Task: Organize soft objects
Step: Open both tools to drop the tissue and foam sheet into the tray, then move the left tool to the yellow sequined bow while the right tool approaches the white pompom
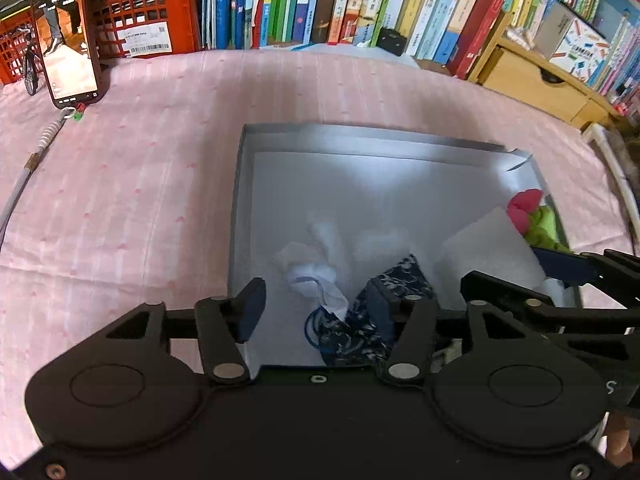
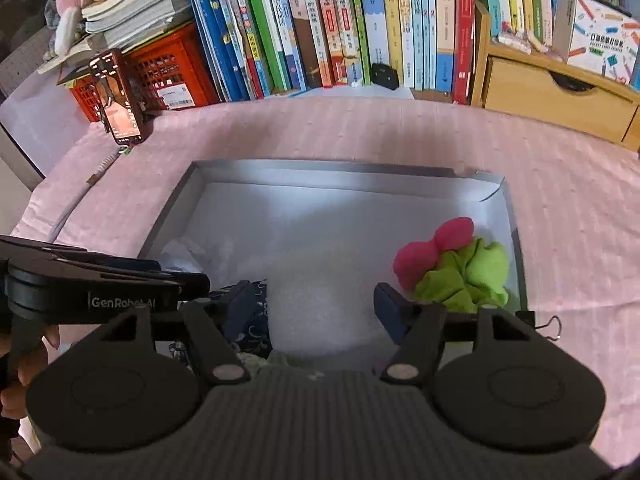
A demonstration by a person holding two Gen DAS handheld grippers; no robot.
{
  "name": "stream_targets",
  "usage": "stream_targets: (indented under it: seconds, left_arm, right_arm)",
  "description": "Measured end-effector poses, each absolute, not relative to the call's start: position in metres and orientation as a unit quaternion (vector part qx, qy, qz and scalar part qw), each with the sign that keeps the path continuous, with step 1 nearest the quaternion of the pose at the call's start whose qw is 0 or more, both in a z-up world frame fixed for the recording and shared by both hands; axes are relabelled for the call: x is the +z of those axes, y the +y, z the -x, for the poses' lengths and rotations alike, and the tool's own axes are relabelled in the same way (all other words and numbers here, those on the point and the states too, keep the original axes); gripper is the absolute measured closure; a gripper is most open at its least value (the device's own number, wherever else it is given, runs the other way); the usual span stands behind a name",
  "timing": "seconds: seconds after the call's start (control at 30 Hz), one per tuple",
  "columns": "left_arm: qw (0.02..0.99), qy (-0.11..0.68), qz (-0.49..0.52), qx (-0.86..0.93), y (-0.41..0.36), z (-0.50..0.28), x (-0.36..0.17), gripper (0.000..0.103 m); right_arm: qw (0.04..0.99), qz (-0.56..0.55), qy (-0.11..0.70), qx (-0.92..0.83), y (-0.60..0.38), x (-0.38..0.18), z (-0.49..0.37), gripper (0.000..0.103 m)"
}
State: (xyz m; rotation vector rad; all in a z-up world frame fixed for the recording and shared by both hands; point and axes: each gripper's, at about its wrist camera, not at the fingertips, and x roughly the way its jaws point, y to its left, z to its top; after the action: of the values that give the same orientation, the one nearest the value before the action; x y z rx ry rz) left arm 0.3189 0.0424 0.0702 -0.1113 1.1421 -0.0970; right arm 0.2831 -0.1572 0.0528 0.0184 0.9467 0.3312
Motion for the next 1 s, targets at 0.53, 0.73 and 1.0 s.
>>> stream_targets:
  seconds: [0.53, 0.73, 1.0]
  left_arm:
    - [0.876, 0.477, 0.035, -0.065, 0.038, -0.265, 0.121, 0.036]
    - [0.889, 0.449, 0.033, -0.085, 0.037, -0.232, 0.138, 0.032]
    - [0.908, 0.406, 0.019, -0.102, 0.037, -0.188, 0.150, 0.029]
  right_arm:
    - [0.905, 0.017, 0.394, 0.158, -0.166, 0.088, -0.238, 0.020]
    - [0.914, 0.023, 0.367, 0.171, -0.171, 0.101, -0.213, 0.019]
    - [0.922, 0.026, 0.335, 0.191, -0.176, 0.109, -0.177, 0.018]
